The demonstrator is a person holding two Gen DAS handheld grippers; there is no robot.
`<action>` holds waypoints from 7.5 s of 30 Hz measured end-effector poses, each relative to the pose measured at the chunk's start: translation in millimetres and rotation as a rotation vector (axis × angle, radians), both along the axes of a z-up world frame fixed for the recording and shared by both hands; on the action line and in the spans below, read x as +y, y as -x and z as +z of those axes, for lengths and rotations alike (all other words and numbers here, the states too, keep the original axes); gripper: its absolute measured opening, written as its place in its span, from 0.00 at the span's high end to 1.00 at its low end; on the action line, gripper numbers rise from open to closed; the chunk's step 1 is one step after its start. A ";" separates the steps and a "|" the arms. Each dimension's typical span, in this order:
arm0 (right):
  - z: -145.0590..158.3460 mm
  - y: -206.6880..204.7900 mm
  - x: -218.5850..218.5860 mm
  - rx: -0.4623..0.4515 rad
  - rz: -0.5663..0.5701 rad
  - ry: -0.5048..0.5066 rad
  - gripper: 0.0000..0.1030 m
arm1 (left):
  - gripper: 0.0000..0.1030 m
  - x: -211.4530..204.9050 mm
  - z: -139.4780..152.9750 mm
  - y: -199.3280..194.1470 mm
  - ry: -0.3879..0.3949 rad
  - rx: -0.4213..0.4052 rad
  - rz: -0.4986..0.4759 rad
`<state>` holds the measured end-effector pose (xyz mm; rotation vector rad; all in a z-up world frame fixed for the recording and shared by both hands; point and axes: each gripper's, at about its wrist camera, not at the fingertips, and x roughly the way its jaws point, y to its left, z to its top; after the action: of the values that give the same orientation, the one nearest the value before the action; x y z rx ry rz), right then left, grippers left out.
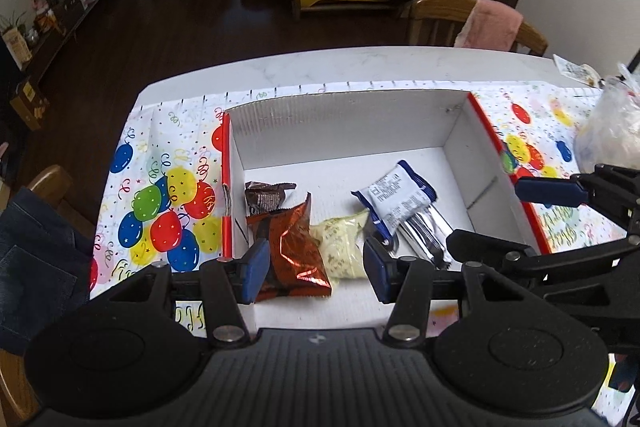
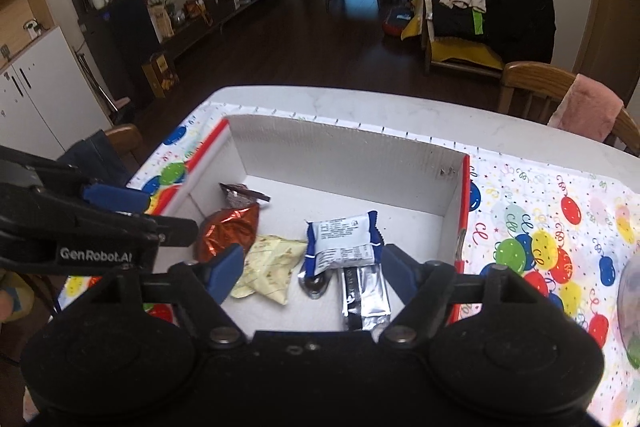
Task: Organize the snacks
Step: 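Lower both snacks into the red box and open both tools, then withdraw both tools from the box toward the snack pile, then grasp the yellow pouch with left tool while right tool grasps black sesame pack, then lift both held snacks and carry them over the red box, then lower both snacks into the red box and open both tools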
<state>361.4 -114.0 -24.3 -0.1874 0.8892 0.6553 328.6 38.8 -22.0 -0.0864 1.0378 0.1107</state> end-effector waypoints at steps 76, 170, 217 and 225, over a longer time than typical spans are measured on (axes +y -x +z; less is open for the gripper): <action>-114.7 126.4 -93.8 0.196 -0.340 -0.019 0.30 | 0.27 16.0 -130.8 190.9 0.191 0.193 0.284; 14.7 19.4 -50.7 -0.045 -0.169 -0.169 0.69 | 0.67 24.6 12.6 46.6 0.111 -0.132 0.153; -79.9 -100.7 29.4 0.157 0.013 0.076 0.65 | 0.66 25.6 -82.0 -80.7 0.012 0.198 0.137; -74.5 -96.5 28.4 0.139 0.008 0.073 0.61 | 0.63 23.6 -75.2 -73.9 0.020 0.177 0.129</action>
<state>457.9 -85.6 -98.9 -0.2131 1.0479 0.6497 402.5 62.4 -97.2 -0.1636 1.2099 0.2285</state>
